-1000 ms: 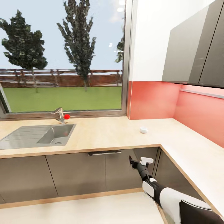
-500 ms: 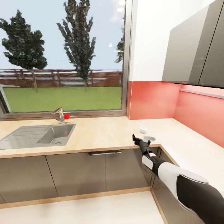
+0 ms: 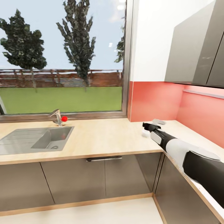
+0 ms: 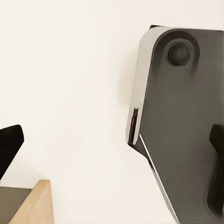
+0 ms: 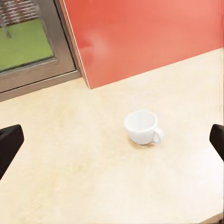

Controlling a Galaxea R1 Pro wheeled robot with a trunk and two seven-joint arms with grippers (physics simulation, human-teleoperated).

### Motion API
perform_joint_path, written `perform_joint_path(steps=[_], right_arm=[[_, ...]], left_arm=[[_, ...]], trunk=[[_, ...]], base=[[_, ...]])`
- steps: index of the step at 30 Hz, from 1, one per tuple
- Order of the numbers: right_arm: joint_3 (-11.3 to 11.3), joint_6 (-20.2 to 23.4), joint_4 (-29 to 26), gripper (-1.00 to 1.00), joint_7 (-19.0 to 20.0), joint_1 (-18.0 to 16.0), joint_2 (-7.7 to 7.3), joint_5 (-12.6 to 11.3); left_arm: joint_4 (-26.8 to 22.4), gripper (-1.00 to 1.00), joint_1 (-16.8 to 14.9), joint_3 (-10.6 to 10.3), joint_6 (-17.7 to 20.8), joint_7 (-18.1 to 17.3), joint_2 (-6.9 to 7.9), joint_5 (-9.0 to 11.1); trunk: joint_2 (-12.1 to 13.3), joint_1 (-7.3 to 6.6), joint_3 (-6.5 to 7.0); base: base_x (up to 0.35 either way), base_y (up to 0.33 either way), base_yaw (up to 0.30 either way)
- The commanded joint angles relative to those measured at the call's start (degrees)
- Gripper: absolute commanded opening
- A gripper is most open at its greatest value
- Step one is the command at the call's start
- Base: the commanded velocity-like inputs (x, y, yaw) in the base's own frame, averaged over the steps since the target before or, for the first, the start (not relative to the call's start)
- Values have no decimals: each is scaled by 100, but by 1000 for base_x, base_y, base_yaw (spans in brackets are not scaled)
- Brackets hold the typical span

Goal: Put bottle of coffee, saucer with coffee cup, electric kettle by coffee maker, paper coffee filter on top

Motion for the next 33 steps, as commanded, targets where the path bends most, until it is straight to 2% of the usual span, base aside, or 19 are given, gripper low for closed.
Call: perform_joint_path(steps=[1,5,21,26,27,33], right_arm=[[57,123,-24,100,-44,-46,-68,-50],[82,271,-21,100,-53,-87,-134,-49],[121,289,12,100,-55,-82,-231,-31],[121,296,76,100,-55,-79,-235,-20],[121,296,86,100,-55,-70,-235,-16],[126,296,96,100,-55,-64,-235,-14]], left_arm=[[-5,100,0,49,-11,-30,-2,-54],[9,100,5,54,-1,-25,9,-53],[234,100,0,47,58,-6,15,-53],[236,100,3,36,203,165,3,-53],[257,100,2,-64,221,317,-10,-53],[308,100,3,-253,228,389,-24,-53]], trunk=[[-6,6,-7],[-6,6,-7],[-6,6,-7],[-6,6,-7],[-6,6,-7],[-6,6,-7]], base=[[334,0,0],[337,0,0],[337,0,0],[332,0,0],[258,0,0],[161,0,-120]])
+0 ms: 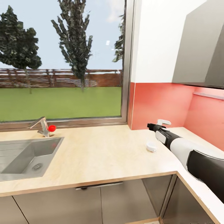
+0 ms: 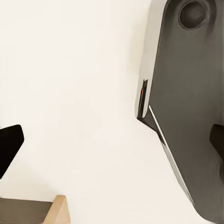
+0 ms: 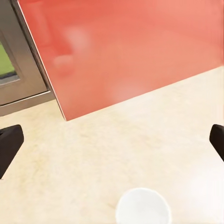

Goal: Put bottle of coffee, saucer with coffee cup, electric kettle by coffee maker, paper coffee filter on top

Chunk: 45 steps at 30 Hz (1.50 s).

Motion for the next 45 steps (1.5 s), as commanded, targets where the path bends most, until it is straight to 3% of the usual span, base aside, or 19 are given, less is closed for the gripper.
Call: perform_joint_path(steps=[1,12,24,29,36,40,45], right_arm=[[49,-13,-22,100,-41,-2,-6,-55],[53,-5,-29,100,-41,1,12,-55],[53,71,-41,100,-33,66,36,-49],[48,658,-41,100,-32,67,31,-47],[51,1012,-21,100,-44,68,-12,-39],[52,1799,-20,100,-47,68,-14,-7],[53,2320,73,100,-51,68,-14,65]], left_arm=[[-9,100,4,40,-9,-28,-1,-48],[47,100,9,6,-1,-21,12,-43],[145,100,10,6,-1,-21,13,-39],[146,100,10,6,-1,-21,12,-39],[154,100,10,6,-1,-21,-3,-42],[155,100,12,0,-1,-21,-5,-42],[162,100,18,-1,-1,-21,-6,-47]], trunk=[[-7,3,-7],[-7,3,-7],[-7,3,-7],[-7,3,-7],[-7,3,-7],[-7,3,-7],[-7,3,-7]], base=[[48,0,-237],[32,0,-131],[212,-33,-2],[286,-6,0],[81,-1,0],[3,0,0],[0,0,0]])
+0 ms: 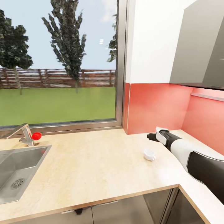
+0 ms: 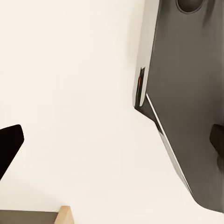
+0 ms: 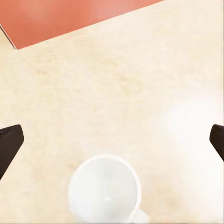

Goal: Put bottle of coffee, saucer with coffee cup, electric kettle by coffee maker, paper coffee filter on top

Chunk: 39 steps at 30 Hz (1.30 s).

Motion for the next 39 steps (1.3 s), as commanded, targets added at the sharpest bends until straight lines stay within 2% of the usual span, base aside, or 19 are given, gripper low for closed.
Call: perform_joint_path(steps=[1,3,8,12,30,39], right_arm=[[45,52,12,100,-53,-4,-12,-50],[45,69,28,100,-119,-4,-27,-47],[49,84,33,100,-626,7,-54,-44],[53,86,29,100,-758,21,-58,-44],[53,77,28,100,-779,494,-50,-52],[53,77,28,100,-779,537,-50,-52]], left_arm=[[-4,100,2,49,-9,-27,-1,-50],[12,100,2,50,-9,-27,-1,-48],[85,100,2,48,-9,-27,-1,-49],[102,100,2,48,-9,-26,-4,-47],[108,100,2,48,-9,-27,-10,-50],[107,100,2,37,-9,-27,-10,-46]], trunk=[[-8,3,-7],[-8,3,-7],[-8,3,-7],[-8,3,-7],[-8,3,-7],[-8,3,-7]], base=[[0,0,0],[0,0,0],[0,0,0],[0,0,0],[0,0,0],[62,0,0]])
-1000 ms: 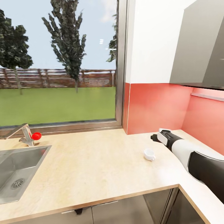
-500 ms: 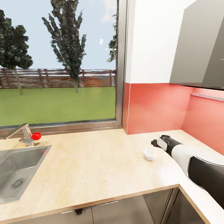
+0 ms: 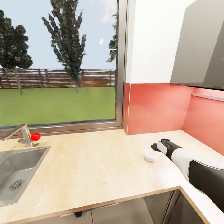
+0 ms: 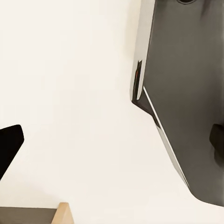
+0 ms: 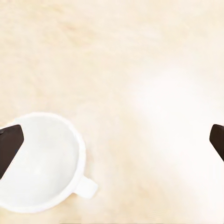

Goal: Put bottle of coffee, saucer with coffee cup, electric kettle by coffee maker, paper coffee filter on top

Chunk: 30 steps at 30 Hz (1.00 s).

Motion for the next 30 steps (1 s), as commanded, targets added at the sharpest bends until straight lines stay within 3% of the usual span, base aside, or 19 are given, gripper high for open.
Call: perform_joint_path(steps=[1,30], right_arm=[[48,23,-16,100,-34,7,-5,-48],[48,23,-25,100,-25,191,13,-48]], left_arm=[[-9,100,2,47,-9,-26,-1,-53],[-3,100,2,43,-9,-26,-1,-49]], trunk=[[-7,4,-7],[-7,4,-7]], base=[[142,0,0],[35,12,0]])
